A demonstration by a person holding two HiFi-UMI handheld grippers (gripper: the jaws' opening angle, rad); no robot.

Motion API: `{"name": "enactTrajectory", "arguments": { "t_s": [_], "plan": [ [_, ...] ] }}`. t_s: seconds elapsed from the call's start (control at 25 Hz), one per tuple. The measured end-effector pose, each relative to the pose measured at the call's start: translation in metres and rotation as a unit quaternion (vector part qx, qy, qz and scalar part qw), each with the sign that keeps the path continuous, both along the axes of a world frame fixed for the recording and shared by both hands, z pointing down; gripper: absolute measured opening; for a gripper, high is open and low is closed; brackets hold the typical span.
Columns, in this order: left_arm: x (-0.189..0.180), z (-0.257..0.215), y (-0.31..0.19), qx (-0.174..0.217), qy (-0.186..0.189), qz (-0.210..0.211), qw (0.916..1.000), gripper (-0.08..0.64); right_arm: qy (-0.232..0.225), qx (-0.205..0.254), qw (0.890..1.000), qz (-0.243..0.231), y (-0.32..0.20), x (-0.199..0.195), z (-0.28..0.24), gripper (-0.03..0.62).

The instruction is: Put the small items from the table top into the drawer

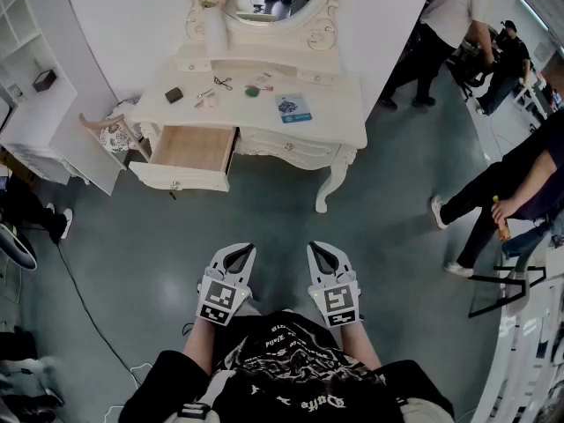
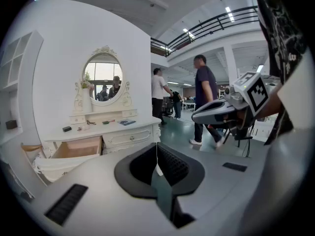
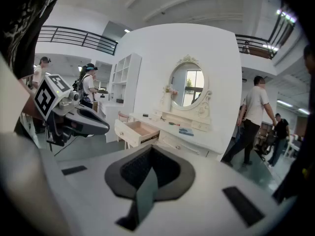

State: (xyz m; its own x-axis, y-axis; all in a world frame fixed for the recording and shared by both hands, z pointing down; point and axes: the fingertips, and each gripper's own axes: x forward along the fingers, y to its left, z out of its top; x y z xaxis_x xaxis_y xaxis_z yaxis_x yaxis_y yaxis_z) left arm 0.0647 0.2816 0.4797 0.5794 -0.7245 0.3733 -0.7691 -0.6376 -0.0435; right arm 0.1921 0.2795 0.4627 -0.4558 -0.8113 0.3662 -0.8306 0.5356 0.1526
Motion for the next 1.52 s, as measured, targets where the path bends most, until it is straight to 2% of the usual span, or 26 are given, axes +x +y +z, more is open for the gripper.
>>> {"name": "enactTrajectory", "arguments": {
  "t_s": [0.36, 0.76, 1.12, 1.52],
  "plan": [
    [-0.009, -0.006, -0.029, 0.022, -0.017, 0.023, 0.9993, 0.017, 0.02, 0.004, 1.0, 0.009, -0.025, -0.011, -0.001, 0.009],
    [-0.034, -0.006, -0.062, 0.03, -0.025, 0.046, 0.9982, 0.017, -0.001, 0.017, 0.999, 0.05, -0.056, -0.031, -0.006, 0.011],
    [-0.071, -0.008, -0.089, 0.032, -0.003, 0.058, 0.9978, 0.017, -0.008, 0.005, 0.997, 0.079, -0.076, -0.062, 0.003, 0.012],
    [-0.091, -0.007, -0.105, 0.028, -0.002, 0.05, 0.9983, 0.017, -0.006, -0.015, 0.998, 0.062, -0.09, -0.081, 0.011, 0.012]
  ]
}}
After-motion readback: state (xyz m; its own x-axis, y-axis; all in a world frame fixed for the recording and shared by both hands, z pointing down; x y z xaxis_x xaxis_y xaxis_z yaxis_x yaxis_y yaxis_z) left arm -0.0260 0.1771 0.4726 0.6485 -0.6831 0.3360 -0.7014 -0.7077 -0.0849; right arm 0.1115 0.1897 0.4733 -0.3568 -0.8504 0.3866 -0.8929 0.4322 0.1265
